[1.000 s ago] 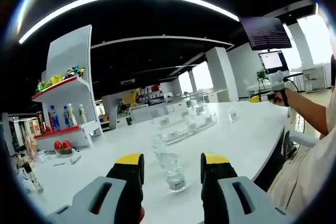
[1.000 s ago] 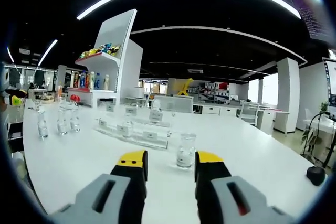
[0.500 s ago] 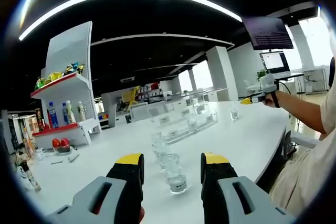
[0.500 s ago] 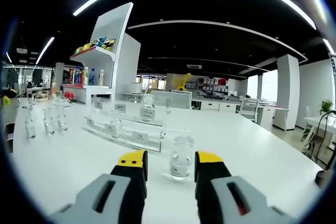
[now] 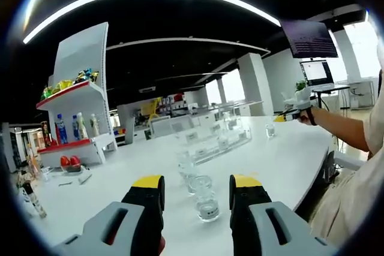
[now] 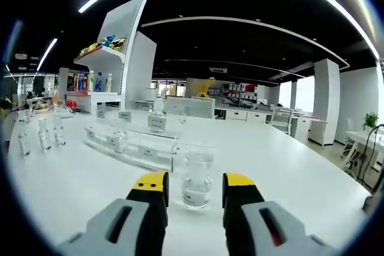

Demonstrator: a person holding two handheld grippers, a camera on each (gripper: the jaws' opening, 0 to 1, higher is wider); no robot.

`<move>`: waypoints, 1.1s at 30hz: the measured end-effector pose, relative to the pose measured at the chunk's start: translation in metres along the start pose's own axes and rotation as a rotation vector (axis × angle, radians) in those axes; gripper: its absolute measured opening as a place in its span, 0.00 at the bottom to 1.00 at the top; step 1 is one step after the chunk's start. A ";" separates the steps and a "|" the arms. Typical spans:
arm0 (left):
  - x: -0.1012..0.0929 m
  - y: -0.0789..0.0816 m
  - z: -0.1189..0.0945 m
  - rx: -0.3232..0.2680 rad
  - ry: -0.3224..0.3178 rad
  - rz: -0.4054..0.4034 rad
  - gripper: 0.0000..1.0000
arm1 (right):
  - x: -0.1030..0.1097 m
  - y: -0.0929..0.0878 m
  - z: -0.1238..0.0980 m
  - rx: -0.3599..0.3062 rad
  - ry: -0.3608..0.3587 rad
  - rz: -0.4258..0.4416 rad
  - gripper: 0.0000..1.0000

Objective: Identify the label on the chemical reagent bottle, grasp the chemical reagent bottle, and place it in the designated position on the reagent rack

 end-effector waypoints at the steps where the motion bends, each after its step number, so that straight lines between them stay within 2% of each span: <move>1: -0.002 0.004 -0.001 -0.023 -0.016 -0.019 0.44 | -0.001 -0.001 0.003 0.002 -0.005 0.002 0.35; 7: -0.001 0.010 -0.003 -0.034 -0.018 -0.009 0.44 | 0.004 -0.002 0.010 0.012 -0.003 0.009 0.36; 16: -0.002 0.004 0.003 -0.022 -0.033 -0.008 0.44 | 0.002 -0.007 0.016 0.019 -0.029 0.020 0.36; 24: 0.003 0.000 0.003 -0.010 -0.016 -0.016 0.44 | 0.008 -0.008 0.013 0.015 -0.027 0.021 0.35; 27: 0.006 -0.005 0.006 0.016 0.012 -0.007 0.44 | 0.002 -0.010 0.022 0.017 -0.025 0.022 0.35; 33: 0.005 -0.005 0.007 0.017 0.010 -0.009 0.44 | 0.003 -0.013 0.024 0.019 -0.027 0.028 0.33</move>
Point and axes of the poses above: the point that each gripper's makers call its tool centre point, and the gripper's own axes: z roughly forward along the fingers, x roughly to its left, y roughly out of its top, the point moved 4 cm from there along -z, roughly backward along the fingers, and after that the axes turned 1 degree about y, right-handed, at the moved point
